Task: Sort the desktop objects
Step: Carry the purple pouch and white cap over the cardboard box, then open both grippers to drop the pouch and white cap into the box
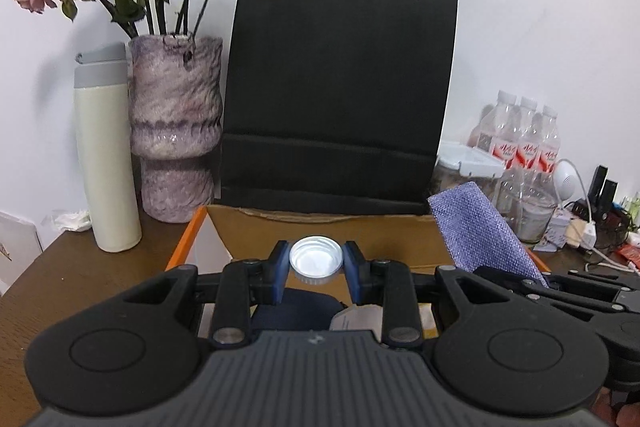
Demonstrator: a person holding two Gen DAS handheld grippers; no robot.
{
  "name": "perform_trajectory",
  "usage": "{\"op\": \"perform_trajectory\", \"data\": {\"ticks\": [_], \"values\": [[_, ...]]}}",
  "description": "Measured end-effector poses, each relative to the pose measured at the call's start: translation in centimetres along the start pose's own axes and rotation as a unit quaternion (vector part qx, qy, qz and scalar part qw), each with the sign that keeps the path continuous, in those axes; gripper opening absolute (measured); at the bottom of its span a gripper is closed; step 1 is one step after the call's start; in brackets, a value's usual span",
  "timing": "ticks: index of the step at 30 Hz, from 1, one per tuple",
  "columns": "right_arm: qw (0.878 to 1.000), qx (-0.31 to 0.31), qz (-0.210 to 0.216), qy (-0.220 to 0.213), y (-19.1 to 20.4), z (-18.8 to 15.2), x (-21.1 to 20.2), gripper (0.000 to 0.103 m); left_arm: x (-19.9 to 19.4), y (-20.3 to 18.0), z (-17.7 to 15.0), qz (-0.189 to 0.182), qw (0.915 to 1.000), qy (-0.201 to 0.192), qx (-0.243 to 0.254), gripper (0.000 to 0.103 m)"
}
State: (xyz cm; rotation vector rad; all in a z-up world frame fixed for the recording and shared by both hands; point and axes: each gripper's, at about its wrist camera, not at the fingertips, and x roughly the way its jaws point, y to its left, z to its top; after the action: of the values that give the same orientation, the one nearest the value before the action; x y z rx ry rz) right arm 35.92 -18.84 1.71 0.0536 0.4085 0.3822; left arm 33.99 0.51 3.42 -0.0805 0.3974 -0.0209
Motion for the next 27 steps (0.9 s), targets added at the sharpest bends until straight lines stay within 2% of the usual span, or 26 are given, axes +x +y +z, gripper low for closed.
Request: {"op": "perform_trajectory", "data": {"ticks": [5,8,11,13,14,16,17,19,20,21,27], "values": [[1.000,-0.002,-0.004,0.012,-0.1,-0.4,0.4,0.008,0.5,-0.1,-0.5,0.005,0.9999,0.010,0.005,0.030],[1.000,-0.002,-0.006,0.017,-0.1,-0.6,0.4,0.016,0.7,0.0,-0.6,0.006,0.9999,0.014,0.004,0.030],[1.000,-0.001,-0.007,0.017,-0.2,-0.6,0.3,0.024,0.7,0.1,-0.6,0.011,0.9998,0.014,0.004,0.039],[1.000,0.002,-0.008,0.016,-0.3,-0.5,0.1,0.054,0.6,0.1,-0.6,0.016,0.9998,0.010,0.002,0.056],[1.000,0.000,-0.010,0.013,-0.3,-0.4,0.0,0.059,0.5,0.1,-0.6,0.017,0.9998,0.008,0.002,0.059],[1.000,-0.007,-0.019,0.008,-0.2,-0.3,-0.2,0.068,0.3,0.2,-0.6,0.021,0.9998,0.003,0.001,0.076],[1.000,-0.008,-0.021,0.007,-0.2,-0.2,-0.3,0.072,0.2,0.2,-0.5,0.023,0.9997,-0.001,0.001,0.078],[1.000,-0.007,-0.026,0.005,-0.2,-0.1,-0.4,0.088,0.0,0.2,-0.4,0.026,0.9996,-0.007,0.000,0.088],[1.000,-0.008,-0.030,0.003,-0.3,-0.1,-0.5,0.089,-0.1,0.3,-0.4,0.028,0.9996,-0.009,-0.002,0.093],[0.999,-0.010,-0.033,0.002,-0.3,0.0,-0.6,0.089,-0.3,0.3,-0.4,0.031,0.9994,-0.013,-0.005,0.103],[0.999,-0.003,-0.037,-0.005,-0.5,-0.1,-1.6,0.090,-1.7,0.4,-0.5,0.029,0.9987,-0.038,-0.014,0.103]]}}
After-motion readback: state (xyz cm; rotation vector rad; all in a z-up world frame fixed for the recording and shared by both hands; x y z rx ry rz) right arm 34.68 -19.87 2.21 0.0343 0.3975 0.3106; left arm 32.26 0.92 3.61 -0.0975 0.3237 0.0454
